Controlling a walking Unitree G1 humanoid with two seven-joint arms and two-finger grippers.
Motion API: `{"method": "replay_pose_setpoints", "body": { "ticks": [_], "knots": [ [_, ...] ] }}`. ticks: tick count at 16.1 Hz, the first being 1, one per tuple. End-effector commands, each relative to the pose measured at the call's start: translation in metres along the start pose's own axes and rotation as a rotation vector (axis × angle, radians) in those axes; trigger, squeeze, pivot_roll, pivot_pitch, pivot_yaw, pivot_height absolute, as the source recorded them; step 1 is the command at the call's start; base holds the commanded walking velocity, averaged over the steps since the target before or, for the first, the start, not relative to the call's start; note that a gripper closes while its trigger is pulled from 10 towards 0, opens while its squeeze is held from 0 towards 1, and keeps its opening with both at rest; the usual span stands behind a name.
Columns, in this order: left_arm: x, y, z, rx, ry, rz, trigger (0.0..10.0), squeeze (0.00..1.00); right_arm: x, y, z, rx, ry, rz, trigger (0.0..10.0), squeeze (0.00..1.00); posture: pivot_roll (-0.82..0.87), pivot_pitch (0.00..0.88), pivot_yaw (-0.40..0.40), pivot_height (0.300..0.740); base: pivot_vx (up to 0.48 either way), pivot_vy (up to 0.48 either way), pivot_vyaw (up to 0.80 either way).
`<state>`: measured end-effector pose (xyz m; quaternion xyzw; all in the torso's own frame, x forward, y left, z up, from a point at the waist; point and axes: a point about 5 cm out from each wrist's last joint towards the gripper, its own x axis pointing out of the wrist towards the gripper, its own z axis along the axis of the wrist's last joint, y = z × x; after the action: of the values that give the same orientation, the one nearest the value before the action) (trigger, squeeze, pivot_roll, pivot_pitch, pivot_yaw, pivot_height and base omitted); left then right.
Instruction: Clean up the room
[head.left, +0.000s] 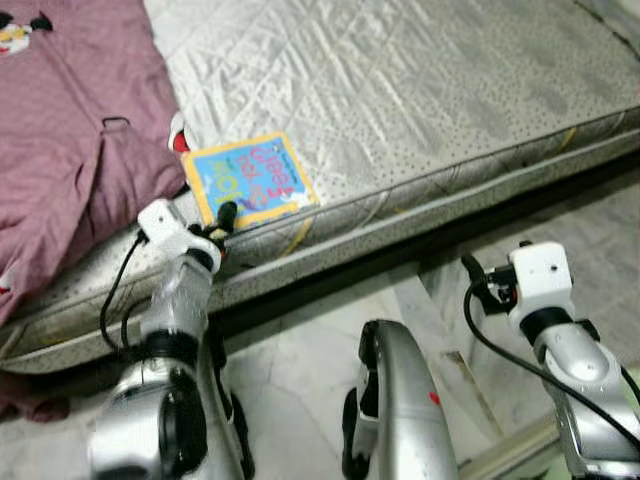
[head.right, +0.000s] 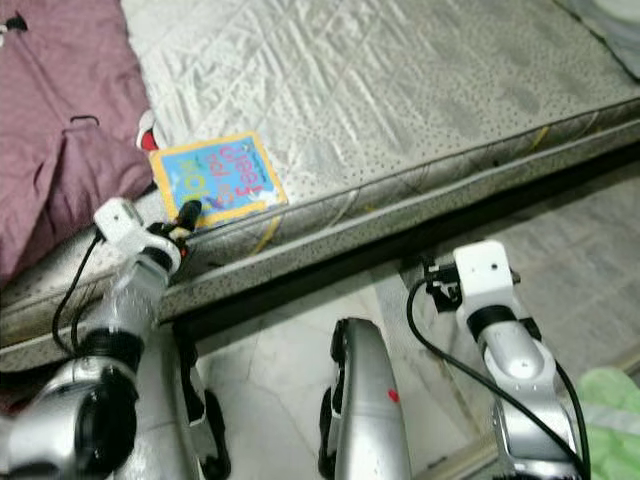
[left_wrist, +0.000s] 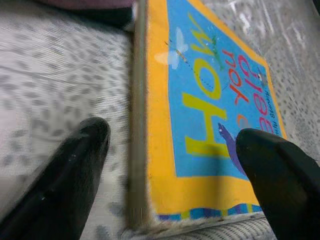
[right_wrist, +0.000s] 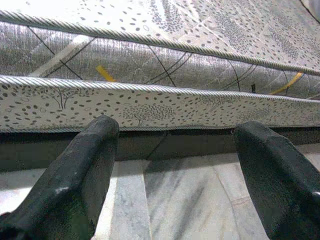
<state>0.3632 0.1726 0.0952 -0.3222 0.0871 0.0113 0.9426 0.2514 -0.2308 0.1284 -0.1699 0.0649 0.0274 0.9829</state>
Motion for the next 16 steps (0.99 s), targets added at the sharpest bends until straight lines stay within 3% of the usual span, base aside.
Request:
{"method": "replay_pose_setpoints", "body": {
  "ticks": [1,3,4,5,8,11,16],
  "knots": [
    [-0.002,0.001,-0.024,-0.003,0.136,-0.014,10.0,0.0,-0.006,-0.004,-0.004,-0.011,0.028,-0.013,10.0,0.0,-0.24,0.266,-0.083,0.529,0.0,0.0,0.0],
    [-0.003,-0.003,-0.038,-0.06,0.234,-0.059,10.0,0.0,-0.002,-0.005,0.0,-0.016,0.019,-0.017,10.0,0.0,-0.24,0.259,-0.084,0.529,0.0,0.0,0.0],
    [-0.003,-0.005,-0.04,-0.096,0.241,-0.077,6.0,0.0,-0.001,-0.005,0.0,-0.018,0.017,-0.02,10.0,0.0,-0.24,0.257,-0.084,0.529,0.0,0.0,0.0],
    [-0.003,-0.005,-0.04,-0.124,0.236,-0.091,0.0,0.0,0.0,-0.006,0.001,-0.019,0.015,-0.021,10.0,0.0,-0.24,0.254,-0.085,0.529,0.0,0.0,0.0],
    [-0.003,-0.009,-0.039,-0.233,0.245,-0.168,0.0,0.0,0.005,-0.005,0.005,-0.026,0.003,-0.02,10.0,0.0,-0.24,0.239,-0.085,0.529,0.0,0.0,0.0],
    [-0.002,-0.012,-0.037,-0.262,0.26,-0.223,0.0,0.0,0.01,-0.002,0.008,-0.022,-0.011,-0.016,10.0,0.0,-0.23,0.227,-0.087,0.529,0.0,0.0,0.0],
    [-0.003,-0.004,-0.032,-0.323,0.236,-0.2,0.0,0.0,0.016,-0.001,0.01,-0.027,-0.025,-0.012,10.0,0.0,-0.23,0.212,-0.094,0.529,0.0,0.0,0.0]
  ]
}}
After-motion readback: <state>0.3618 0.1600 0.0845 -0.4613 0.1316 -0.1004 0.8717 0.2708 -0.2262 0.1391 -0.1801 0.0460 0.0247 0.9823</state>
